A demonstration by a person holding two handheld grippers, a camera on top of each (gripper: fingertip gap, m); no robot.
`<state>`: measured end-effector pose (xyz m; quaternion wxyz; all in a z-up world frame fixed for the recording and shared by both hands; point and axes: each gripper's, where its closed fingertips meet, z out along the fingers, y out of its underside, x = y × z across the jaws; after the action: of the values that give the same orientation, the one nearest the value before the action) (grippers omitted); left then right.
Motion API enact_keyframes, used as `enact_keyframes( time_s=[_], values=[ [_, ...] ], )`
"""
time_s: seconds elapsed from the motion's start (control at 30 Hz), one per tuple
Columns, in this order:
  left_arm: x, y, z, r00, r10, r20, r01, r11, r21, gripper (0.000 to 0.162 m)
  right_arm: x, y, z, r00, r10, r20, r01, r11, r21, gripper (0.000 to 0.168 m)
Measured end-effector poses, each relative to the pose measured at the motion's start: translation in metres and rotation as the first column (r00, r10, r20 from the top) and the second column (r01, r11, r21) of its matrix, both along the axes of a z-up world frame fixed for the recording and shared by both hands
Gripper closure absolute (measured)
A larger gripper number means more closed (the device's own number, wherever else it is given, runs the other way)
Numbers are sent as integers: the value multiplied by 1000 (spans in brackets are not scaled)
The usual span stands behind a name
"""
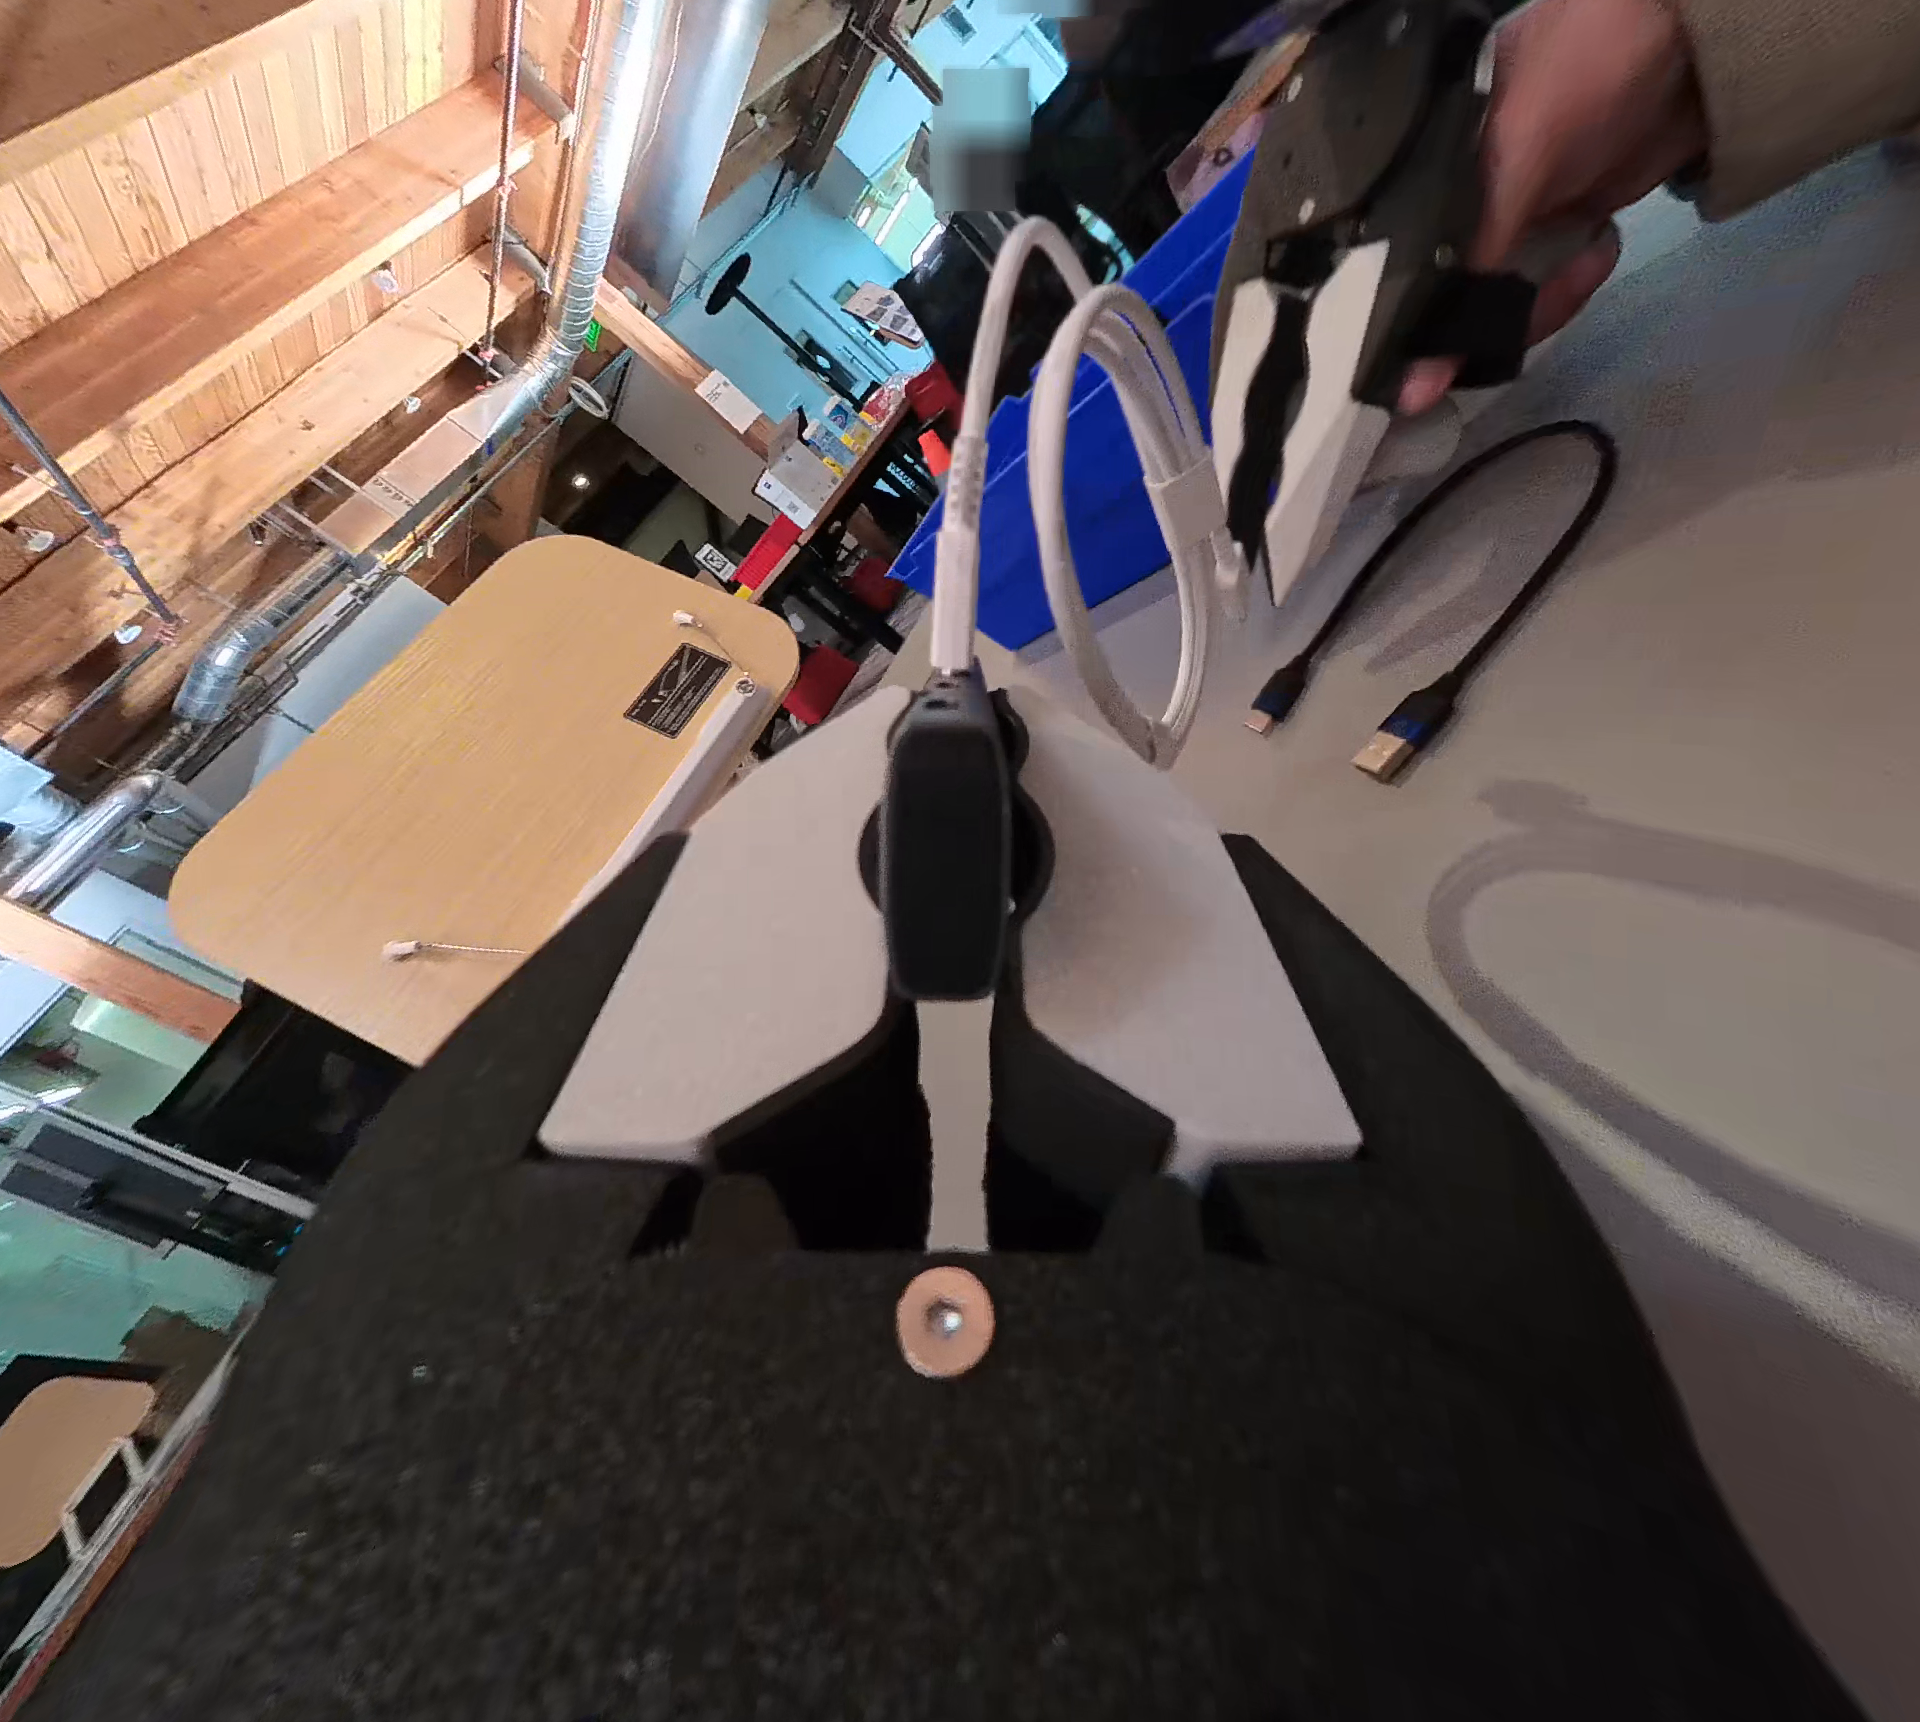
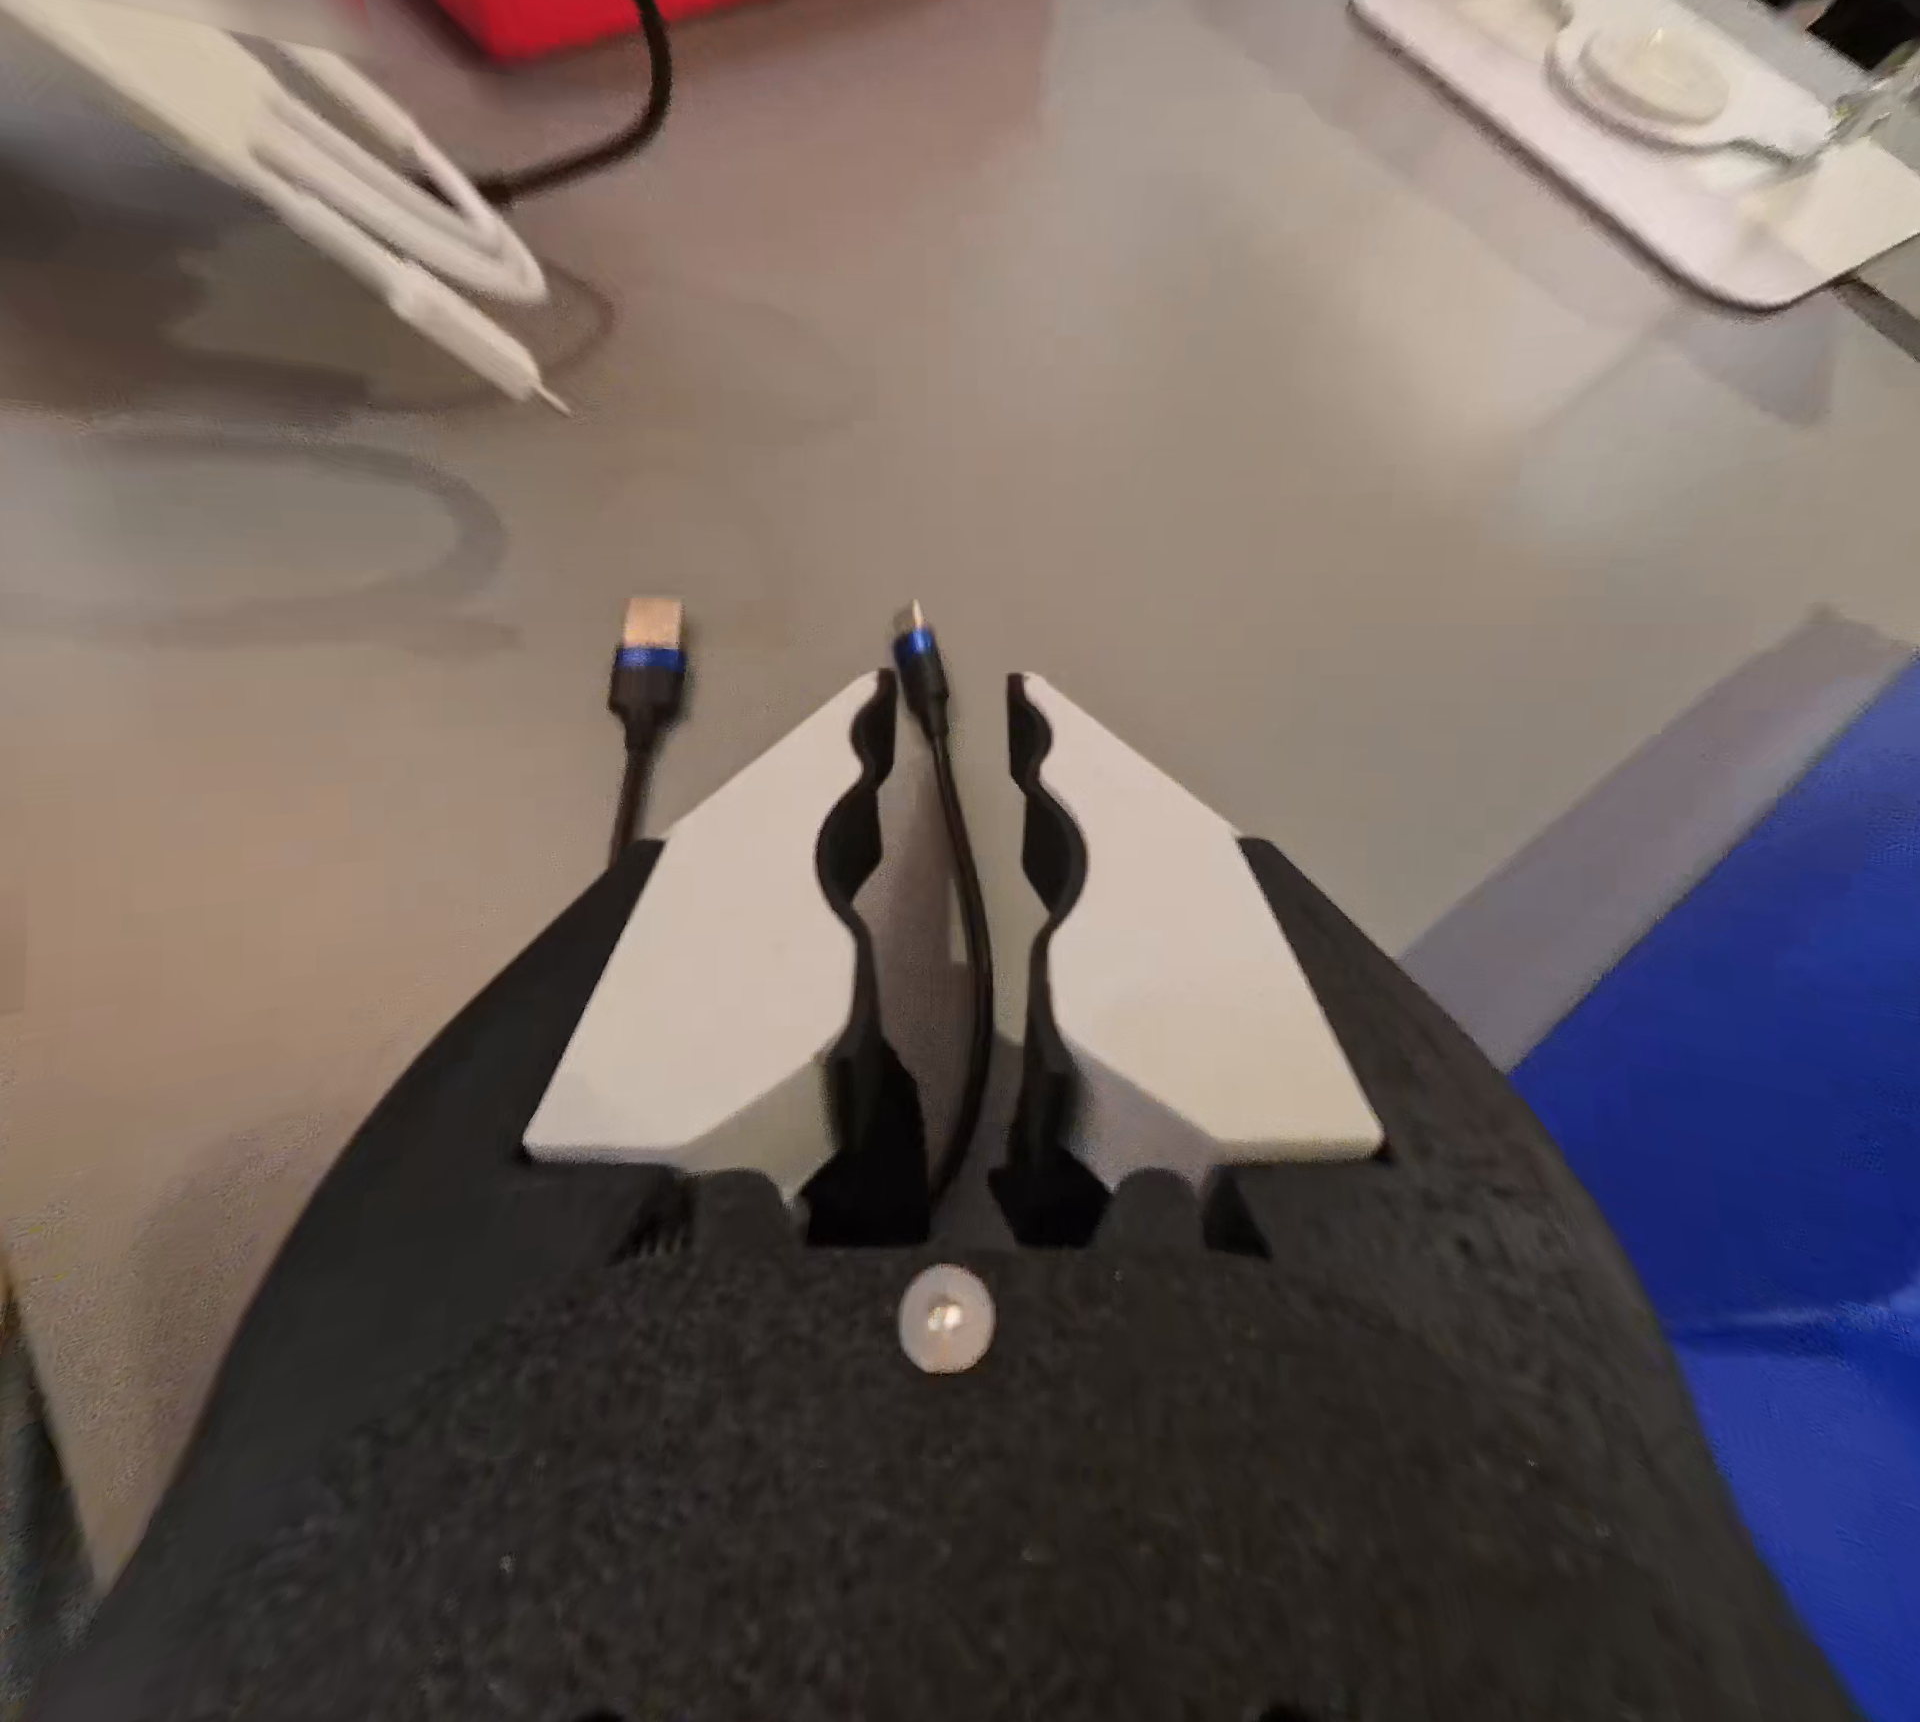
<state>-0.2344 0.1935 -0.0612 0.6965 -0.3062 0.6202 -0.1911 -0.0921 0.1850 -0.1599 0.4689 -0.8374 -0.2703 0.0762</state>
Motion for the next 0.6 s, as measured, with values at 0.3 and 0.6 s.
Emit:
enact_keyframes(
  time_s=[0.3, 0.6],
  values=[
    [7, -10, -11, 998, -24, -52, 25, 999, 27, 151, 8, 2, -31, 954, 35, 298, -39, 999, 9, 164],
    [9, -9, -11, 995, 57, -78, -36, 969, 245, 152, -36, -19, 48, 983, 153, -106, -164, 981, -104, 168]
  ],
)
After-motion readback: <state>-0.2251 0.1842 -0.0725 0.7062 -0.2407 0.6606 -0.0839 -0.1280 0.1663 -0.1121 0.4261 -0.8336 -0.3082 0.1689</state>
